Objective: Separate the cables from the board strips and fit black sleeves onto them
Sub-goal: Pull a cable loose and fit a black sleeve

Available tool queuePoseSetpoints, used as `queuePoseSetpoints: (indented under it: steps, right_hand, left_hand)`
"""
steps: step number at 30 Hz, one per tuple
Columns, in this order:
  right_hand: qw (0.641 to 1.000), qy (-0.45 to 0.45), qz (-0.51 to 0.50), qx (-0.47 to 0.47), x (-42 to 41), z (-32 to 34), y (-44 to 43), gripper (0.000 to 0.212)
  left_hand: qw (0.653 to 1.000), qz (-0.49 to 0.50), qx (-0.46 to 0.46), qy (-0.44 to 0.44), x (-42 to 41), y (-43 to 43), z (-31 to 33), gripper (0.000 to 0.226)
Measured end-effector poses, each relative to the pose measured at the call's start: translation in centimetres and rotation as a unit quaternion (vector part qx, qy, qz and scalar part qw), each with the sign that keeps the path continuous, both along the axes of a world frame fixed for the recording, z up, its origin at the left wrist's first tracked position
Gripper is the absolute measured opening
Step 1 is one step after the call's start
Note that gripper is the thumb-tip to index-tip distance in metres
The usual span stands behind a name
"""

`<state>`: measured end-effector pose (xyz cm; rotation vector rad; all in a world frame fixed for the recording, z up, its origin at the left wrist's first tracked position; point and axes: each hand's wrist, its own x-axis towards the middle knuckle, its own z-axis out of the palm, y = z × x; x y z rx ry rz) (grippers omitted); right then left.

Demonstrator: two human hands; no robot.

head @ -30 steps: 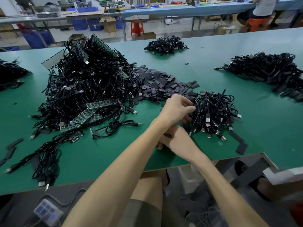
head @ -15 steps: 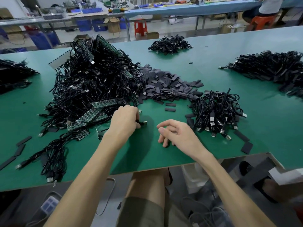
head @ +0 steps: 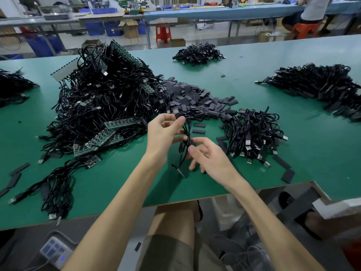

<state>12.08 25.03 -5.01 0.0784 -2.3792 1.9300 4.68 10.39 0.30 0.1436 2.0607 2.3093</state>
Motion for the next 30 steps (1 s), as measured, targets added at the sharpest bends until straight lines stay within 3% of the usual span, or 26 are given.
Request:
queuePoseSetpoints:
  steps: [3, 9, 11, 14, 17, 22, 25, 30]
  right_hand:
    - [1.000, -0.012, -0.003, -0.006, -0.2, -0.5, -0.1, 0.070]
    - [1.000, -0.006, -0.001, -0.021, -0.3, -0.7, 0.0, 0.046]
    - [0.999, -0.003, -0.017, -0.028, -0.2, -0.5, 0.1, 0.032]
    - [0.998, 0.001, -0.036, -0.045, -0.1, -0.3, 0.2, 0.027]
    - [0.996, 0.007, -0.049, -0.073, -0.1, -0.3, 0.2, 0.025]
    - [0.986, 0.005, -0.069, -0.149, -0.1, -0.1, 0.4, 0.020]
    - [0.986, -0.002, -0.070, -0.154, -0.2, -0.2, 0.4, 0.022]
    - [0.999, 0.006, -0.032, -0.030, -0.4, -0.5, 0.0, 0.038]
  left_hand:
    - [0.996, 0.007, 0.074, -0.057, -0.2, -0.7, -0.7, 0.023]
    - [0.988, -0.039, 0.117, -0.095, -0.1, -1.5, -2.1, 0.020]
    - [0.990, -0.086, 0.071, -0.090, 0.1, -1.9, -2.5, 0.027]
    - [0.985, -0.154, -0.052, -0.055, 0.6, -2.8, -2.9, 0.035]
    - [0.975, -0.209, -0.048, -0.061, 1.3, -3.9, -2.9, 0.044]
    - [0.940, -0.323, -0.104, -0.040, 2.3, -5.5, -3.2, 0.038]
    - [0.952, -0.283, -0.116, -0.009, 2.6, -5.1, -3.5, 0.029]
    - [0.972, -0.231, -0.054, 0.004, 2.6, -4.9, -4.1, 0.022]
